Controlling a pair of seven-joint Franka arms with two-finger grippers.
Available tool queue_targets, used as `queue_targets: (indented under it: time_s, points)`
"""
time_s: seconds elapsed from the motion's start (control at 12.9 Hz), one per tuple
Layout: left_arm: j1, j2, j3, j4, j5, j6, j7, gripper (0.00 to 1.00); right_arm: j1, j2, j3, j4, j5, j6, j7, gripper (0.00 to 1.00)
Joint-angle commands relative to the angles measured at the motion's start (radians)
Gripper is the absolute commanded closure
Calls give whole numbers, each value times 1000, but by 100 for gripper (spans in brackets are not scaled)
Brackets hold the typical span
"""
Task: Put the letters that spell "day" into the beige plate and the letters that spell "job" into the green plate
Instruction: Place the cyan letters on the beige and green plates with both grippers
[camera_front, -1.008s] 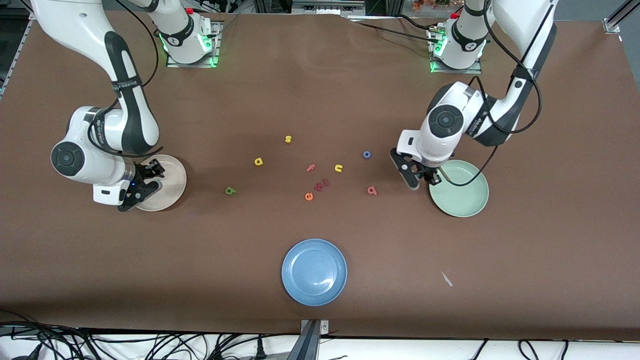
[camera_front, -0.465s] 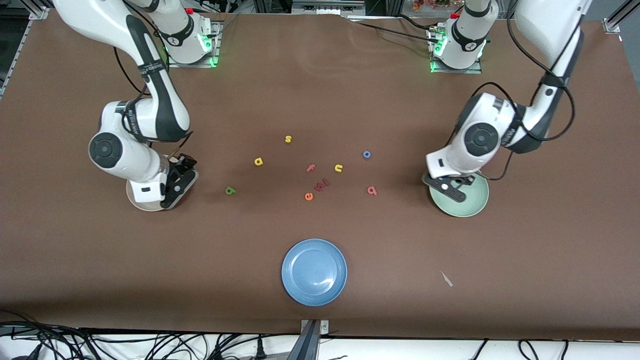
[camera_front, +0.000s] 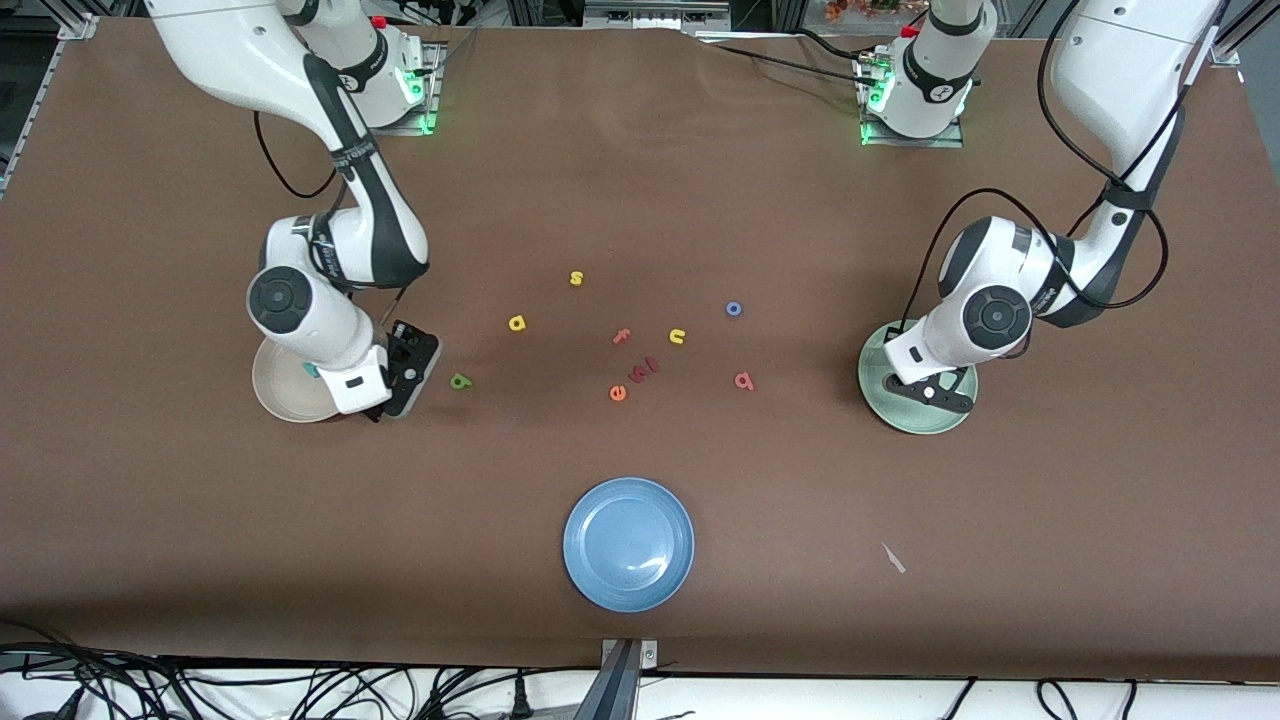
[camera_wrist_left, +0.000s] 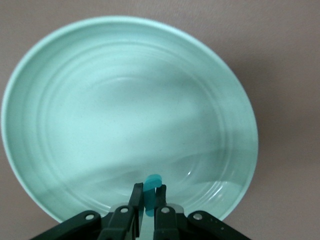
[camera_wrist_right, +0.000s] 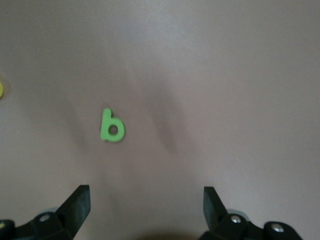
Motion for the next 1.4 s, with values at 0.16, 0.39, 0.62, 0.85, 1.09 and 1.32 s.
queue_targets:
  time_s: [0.16,0.39,0.62,0.85,1.09,1.32]
  points:
    - [40,33,-11,-3,-22,0,-28,99,60,46,-4,2,3,61,-20,0]
    - [39,30,-13,15,-9,-3,-30,0,77,71,-4,2,3,95,-20,7]
    - [40,-16,-19,18,-19,-6,-31,0,79,86,-4,2,3,127,-26,13]
    - [37,-45,-55,67,-23,-48,-34,0,96,100,-4,2,3,149,-26,22]
    - [33,-50,-109,165,-127,-172,-72,0,100,104,-4,2,3,150,-28,35]
    - [20,-47,-216,198,-138,-213,-290,0,100,104,-4,2,2,150,-32,41]
